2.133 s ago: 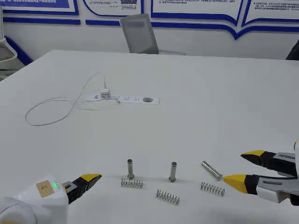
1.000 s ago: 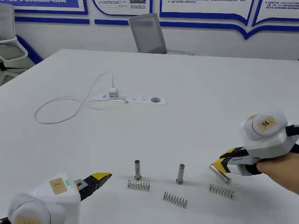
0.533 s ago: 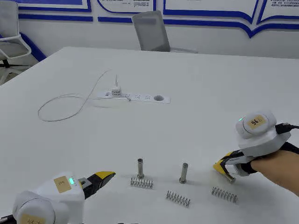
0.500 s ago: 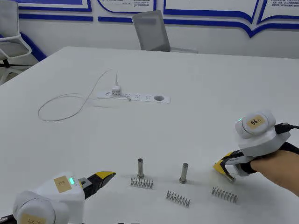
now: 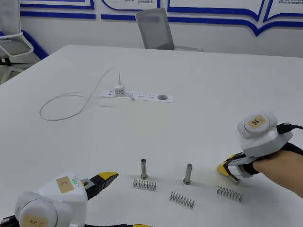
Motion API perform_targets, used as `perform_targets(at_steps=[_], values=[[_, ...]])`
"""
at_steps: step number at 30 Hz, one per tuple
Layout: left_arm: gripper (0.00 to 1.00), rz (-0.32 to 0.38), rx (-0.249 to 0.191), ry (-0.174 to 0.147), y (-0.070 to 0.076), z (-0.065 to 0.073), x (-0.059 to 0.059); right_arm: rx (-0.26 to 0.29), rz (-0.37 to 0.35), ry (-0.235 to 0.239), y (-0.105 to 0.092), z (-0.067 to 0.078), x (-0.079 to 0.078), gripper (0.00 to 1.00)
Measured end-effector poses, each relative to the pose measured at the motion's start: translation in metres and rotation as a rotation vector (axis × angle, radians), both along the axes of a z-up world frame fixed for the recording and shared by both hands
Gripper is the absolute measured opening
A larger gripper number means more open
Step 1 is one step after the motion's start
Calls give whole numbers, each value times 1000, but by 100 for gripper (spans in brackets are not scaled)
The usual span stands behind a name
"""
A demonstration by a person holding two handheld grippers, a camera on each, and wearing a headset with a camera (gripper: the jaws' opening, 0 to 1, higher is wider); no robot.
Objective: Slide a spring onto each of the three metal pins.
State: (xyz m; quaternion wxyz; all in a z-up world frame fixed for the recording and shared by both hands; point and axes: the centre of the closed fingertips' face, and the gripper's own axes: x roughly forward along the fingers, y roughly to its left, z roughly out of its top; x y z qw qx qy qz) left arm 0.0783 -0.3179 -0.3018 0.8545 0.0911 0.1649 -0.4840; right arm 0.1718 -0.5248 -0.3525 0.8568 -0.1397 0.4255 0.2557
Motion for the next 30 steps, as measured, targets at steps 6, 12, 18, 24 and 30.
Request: perform_targets(at_steps=[6, 12, 18, 24, 30], values=[[85, -2, 2, 0, -1, -1, 0, 22, -38, 40, -2, -1, 2, 10], [85, -2, 1, 2, -1, -1, 0, 27, -59, 63, -2, -1, 0, 9], [84, -2, 2, -1, -1, -1, 1, 28, -66, 39, -2, -1, 0, 9], [84, 5, 0, -2, 1, 0, 2, 22, -54, 1, 1, 11, -2, 9], [83, 0, -3, -3, -1, -1, 2, 21, -37, -30, 3, 24, -8, 9]])
